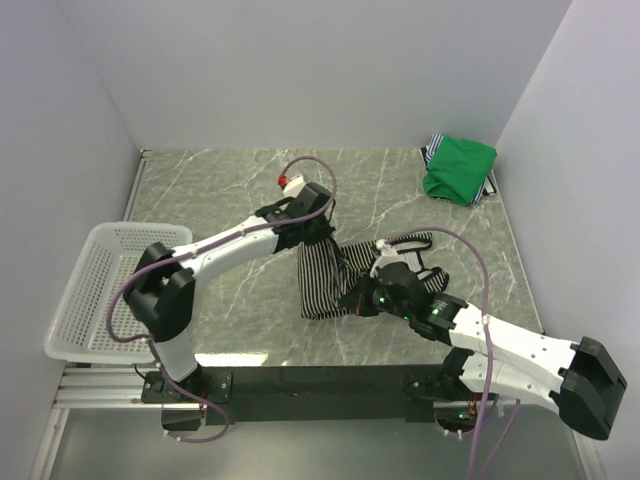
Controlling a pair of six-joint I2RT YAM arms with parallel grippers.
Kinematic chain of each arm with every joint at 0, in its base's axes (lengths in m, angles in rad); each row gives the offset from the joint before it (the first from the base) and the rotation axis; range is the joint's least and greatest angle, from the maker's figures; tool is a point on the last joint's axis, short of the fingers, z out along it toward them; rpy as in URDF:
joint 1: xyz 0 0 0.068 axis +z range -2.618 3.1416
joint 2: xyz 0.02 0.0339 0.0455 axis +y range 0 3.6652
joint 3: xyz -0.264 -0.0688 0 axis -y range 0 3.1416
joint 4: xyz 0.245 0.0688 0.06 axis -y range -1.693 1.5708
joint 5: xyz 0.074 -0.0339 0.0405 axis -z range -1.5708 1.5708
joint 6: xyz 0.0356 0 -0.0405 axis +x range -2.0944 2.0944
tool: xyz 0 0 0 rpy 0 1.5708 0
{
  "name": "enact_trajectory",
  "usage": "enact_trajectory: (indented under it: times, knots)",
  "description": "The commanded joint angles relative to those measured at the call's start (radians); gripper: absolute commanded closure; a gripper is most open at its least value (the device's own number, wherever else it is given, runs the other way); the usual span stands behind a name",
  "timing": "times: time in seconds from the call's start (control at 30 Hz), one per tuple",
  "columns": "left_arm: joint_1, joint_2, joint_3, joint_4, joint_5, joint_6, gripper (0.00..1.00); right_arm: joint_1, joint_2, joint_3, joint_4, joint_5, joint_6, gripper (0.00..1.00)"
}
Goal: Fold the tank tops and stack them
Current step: Fold the tank top
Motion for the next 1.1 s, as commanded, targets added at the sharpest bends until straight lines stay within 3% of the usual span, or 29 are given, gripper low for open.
enact_trajectory:
  times: [0.0, 0.27, 0.63, 0.73, 0.77, 0.8, 0.87, 0.9, 1.07]
  knots:
    - [-0.018, 0.059, 0.099, 0.048, 0.015, 0.001, 0.99, -0.037, -0.071, -0.045, -0.072, 0.041, 0.032, 0.99]
    - [-0.044, 0.215, 0.234, 0.057, 0.045, 0.001, 0.99, -0.169, -0.188, -0.094, -0.184, 0.086, 0.031, 0.99]
    - [-0.061, 0.366, 0.350, 0.091, 0.084, 0.013, 0.99, -0.278, -0.151, -0.140, -0.209, 0.083, 0.051, 1.00]
    - [-0.062, 0.393, 0.359, 0.127, 0.114, 0.036, 0.99, -0.285, -0.161, -0.155, -0.215, 0.086, 0.064, 0.84]
    - [-0.062, 0.390, 0.344, 0.150, 0.122, 0.041, 0.95, -0.287, -0.174, -0.162, -0.223, 0.094, 0.069, 0.70]
    - [-0.062, 0.384, 0.328, 0.173, 0.127, 0.049, 0.82, -0.288, -0.187, -0.165, -0.229, 0.110, 0.075, 0.64]
    - [-0.062, 0.348, 0.281, 0.254, 0.147, 0.062, 0.70, -0.290, -0.229, -0.148, -0.270, 0.126, 0.075, 0.45]
    - [-0.062, 0.334, 0.273, 0.275, 0.148, 0.081, 0.62, -0.288, -0.240, -0.137, -0.290, 0.147, 0.071, 0.43]
    - [-0.036, 0.213, 0.284, 0.264, 0.153, 0.153, 0.49, -0.288, -0.329, -0.036, -0.430, 0.221, 0.057, 0.41]
